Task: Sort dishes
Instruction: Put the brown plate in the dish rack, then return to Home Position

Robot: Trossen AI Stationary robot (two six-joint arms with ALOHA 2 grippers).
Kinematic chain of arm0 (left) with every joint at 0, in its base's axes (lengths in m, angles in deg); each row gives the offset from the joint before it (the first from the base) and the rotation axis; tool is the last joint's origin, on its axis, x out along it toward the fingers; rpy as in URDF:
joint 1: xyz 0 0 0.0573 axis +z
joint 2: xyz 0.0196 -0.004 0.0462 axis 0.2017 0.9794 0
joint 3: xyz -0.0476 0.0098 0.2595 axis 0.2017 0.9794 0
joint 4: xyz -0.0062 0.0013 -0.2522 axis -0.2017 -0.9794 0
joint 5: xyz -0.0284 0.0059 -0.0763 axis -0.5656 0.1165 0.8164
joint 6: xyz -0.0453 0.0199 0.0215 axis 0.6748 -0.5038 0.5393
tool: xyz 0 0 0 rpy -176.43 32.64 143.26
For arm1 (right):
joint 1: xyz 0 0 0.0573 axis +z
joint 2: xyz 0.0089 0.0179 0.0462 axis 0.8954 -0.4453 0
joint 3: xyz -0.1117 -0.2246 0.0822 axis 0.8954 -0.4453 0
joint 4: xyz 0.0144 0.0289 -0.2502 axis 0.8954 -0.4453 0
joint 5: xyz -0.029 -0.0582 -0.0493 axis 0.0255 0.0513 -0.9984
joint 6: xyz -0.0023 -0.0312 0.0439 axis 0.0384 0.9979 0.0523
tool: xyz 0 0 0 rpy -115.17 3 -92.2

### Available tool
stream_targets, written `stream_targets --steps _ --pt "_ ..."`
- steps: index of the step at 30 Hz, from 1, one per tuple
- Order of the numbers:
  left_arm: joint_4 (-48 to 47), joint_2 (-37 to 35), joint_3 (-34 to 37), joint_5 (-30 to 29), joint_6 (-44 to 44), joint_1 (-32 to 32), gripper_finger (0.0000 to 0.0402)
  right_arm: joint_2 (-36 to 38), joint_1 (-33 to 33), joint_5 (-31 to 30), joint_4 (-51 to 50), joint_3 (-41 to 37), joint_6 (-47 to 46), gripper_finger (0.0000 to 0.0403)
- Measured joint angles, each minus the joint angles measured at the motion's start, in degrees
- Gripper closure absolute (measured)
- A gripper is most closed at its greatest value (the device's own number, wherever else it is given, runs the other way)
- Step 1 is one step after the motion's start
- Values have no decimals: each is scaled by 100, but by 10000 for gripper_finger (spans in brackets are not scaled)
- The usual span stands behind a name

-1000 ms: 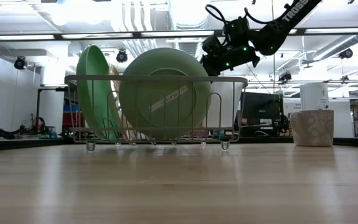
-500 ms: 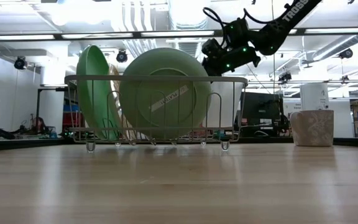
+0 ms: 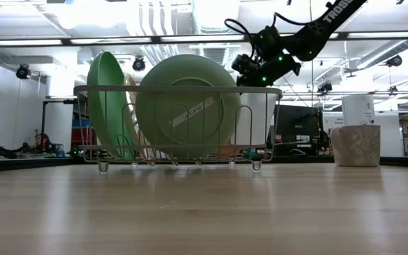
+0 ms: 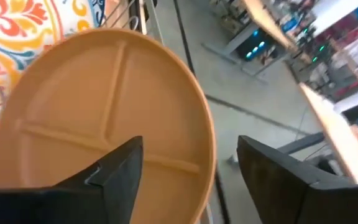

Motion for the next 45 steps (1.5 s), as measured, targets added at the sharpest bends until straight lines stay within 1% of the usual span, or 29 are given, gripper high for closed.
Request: stream_targets --steps 6,11,14,16,19,21,23,27,29,32,33,34,35,40,41,45 --pt "0 0 0 2 204 0 401 301 0 -18 -490 0 -259 119" --pt "216 9 0 10 298 33 401 747 0 -150 -1040 2 -688 107" --pt "575 17 0 266 173 60 401 1062 0 -150 -1519 0 -1023 110" --pt "988 17 0 499 22 85 401 1314 0 -123 -1841 -18 -1220 115" --pt "1809 17 0 837 -600 94 401 1717 31 34 -2274 -131 -1423 123" --pt "2486 49 0 971 -1251 100 401 2032 61 436 -2336 -358 -1551 128" --pt "3106 101 0 1043 -2009 103 401 2379 155 808 -2288 -645 -1683 133" --pt "4272 202 0 1375 -3431 199 402 3073 572 930 -1928 -1413 -1944 142" --pt "4982 245 0 1870 -4116 357 401 3410 868 932 -1615 -1802 -2035 146" --pt "5902 307 0 3175 -5306 645 401 3903 1321 943 -1249 -2259 -2248 152" --pt "6107 328 0 3530 -5651 723 401 4070 1464 942 -1211 -2376 -2289 154" --pt "6215 335 0 3758 -5922 789 401 4238 1602 941 -1158 -2488 -2329 156" --pt "6287 339 0 3887 -6106 858 402 4413 1744 939 -1116 -2596 -2362 157" --pt "6306 332 0 4103 -6446 1202 401 5285 2350 943 -1111 -3004 -2410 166" --pt "6303 332 0 4277 -6544 1274 401 5449 2442 941 -1091 -3074 -2410 168" --pt "6477 308 0 5484 -6759 1618 401 6011 2688 939 -1101 -3320 -2412 175"
